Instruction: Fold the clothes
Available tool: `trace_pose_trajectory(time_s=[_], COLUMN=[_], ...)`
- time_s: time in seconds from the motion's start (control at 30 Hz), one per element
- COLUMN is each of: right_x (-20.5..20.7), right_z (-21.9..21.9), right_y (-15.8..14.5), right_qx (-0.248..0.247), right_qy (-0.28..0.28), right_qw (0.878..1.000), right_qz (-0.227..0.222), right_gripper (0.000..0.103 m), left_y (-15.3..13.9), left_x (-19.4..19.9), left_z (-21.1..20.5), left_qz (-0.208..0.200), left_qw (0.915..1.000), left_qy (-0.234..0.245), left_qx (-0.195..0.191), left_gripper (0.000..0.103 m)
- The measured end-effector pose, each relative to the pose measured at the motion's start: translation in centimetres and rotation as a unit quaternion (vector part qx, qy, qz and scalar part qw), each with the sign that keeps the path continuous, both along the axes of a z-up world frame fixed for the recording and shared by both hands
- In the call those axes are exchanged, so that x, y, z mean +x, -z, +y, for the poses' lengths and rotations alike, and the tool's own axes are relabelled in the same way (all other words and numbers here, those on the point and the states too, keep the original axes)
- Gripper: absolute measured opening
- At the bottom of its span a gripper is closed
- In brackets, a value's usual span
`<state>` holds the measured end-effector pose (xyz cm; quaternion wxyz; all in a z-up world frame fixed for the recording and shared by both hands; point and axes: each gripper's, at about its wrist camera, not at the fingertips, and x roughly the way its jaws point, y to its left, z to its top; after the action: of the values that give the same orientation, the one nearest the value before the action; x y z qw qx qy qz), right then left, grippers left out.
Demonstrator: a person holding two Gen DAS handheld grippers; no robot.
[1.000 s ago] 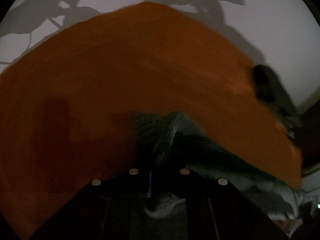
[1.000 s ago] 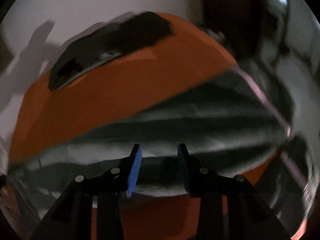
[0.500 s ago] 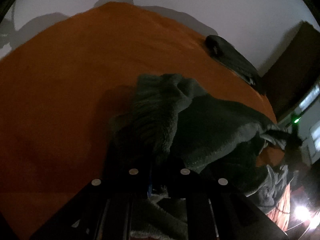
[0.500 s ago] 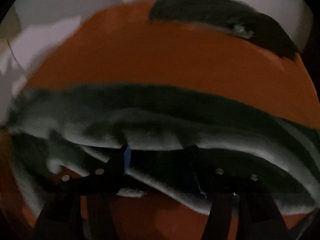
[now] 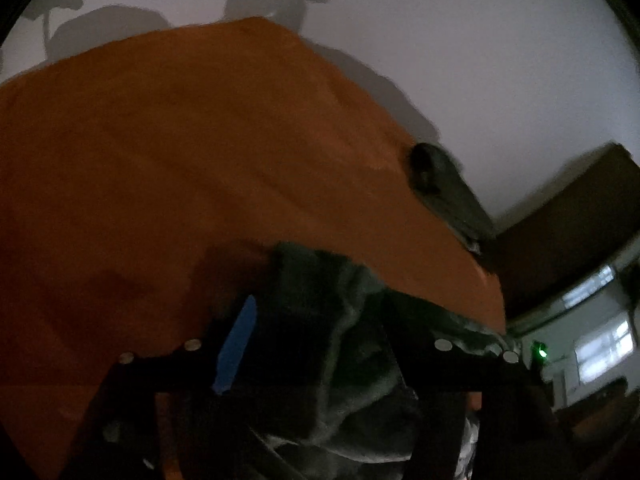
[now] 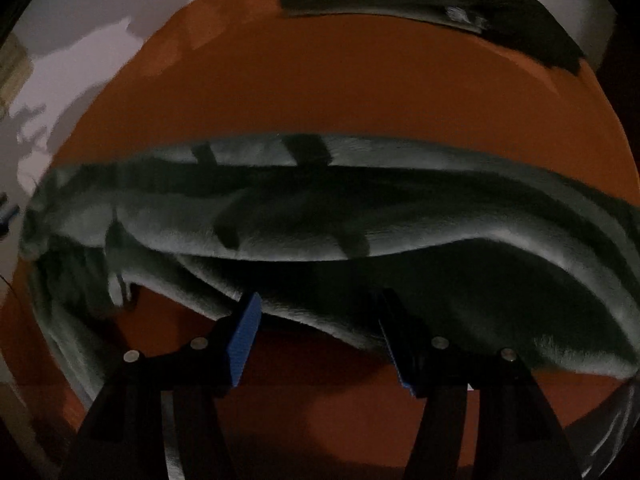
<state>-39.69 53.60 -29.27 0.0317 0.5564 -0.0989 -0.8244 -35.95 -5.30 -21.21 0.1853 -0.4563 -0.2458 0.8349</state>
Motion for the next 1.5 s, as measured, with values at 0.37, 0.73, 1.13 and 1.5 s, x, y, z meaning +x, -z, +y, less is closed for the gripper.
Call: trace_pose_trajectory(time_s=[0.37,0.73,1.13,1.5], right_x=[1.7,2.2,-6.8,-11.0], right_z=[0.2,0.5,1.7,5.0], right_y=[-0.6,-1.3,-2.8,-5.3], right_qx=[-0.018,-0.053,0.058,0.118], right_qy=[0.044,0.1,-0.009,0.047], right_qw=[0.999,0.994,0.997,0.988], right_qz=[-0.009,0.006,0.053,0.093], right_gripper=[0.06,0.06,0.067,0.0], left_y=[2.6,0.3,9.8,7.4], left_x=[-4.0,-20.3,-23.5,-21.8], left_z=[4.8,3.9,3.5,0.5], left_qz=[-0.053,-0.039,-0.118,-0.04], left_qw=[0.9965,0.9938,0.9829,0.9924], left_qy=[0.036,-0.104,-0.135,-0.107], left_qx=[-0.054,-0.011,-0.041,-0.046], left_gripper=[0.016,0.014,0.022,0.021])
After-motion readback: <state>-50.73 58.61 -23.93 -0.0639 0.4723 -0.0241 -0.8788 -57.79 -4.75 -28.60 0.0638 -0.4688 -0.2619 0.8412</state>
